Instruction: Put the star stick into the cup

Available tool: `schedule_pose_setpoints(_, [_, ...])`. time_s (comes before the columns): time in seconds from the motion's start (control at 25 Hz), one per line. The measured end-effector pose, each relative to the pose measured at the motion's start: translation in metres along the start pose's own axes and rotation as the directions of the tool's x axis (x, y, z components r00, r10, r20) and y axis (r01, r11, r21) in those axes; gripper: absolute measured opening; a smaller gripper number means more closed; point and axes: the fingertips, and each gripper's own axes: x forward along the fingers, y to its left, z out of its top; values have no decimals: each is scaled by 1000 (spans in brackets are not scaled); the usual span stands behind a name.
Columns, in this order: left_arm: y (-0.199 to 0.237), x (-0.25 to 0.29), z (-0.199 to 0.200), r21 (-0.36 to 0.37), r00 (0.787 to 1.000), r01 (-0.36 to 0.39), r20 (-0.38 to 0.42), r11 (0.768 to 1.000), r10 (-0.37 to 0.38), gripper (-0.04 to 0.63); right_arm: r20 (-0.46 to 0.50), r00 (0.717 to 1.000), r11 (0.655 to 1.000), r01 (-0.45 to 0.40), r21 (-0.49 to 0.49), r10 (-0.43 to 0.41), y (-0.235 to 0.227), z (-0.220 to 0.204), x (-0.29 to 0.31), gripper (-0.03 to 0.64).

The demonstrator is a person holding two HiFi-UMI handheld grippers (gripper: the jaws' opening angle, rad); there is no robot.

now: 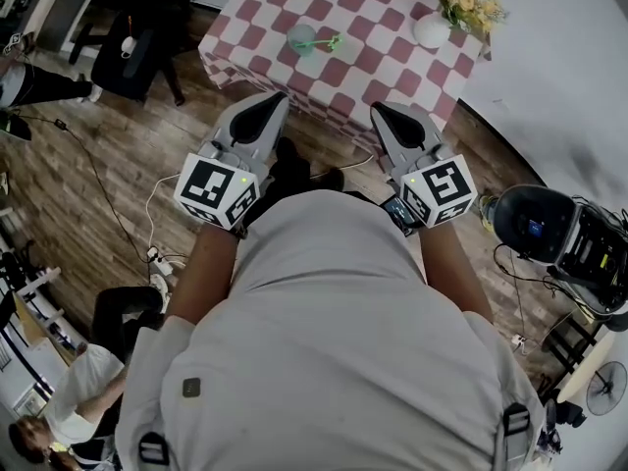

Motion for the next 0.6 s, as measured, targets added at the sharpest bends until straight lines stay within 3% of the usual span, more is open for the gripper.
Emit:
schedule_pose_setpoints(0.32, [3, -22, 0, 15, 998, 54, -11, 998, -54, 5, 17, 999, 999, 37, 2, -37, 24, 12, 5, 9])
schedule_pose_setpoints(0.6, [20, -74, -2, 28, 996, 87, -20, 996, -87, 5, 29, 997, 997, 72, 3, -72, 71, 21, 22, 9])
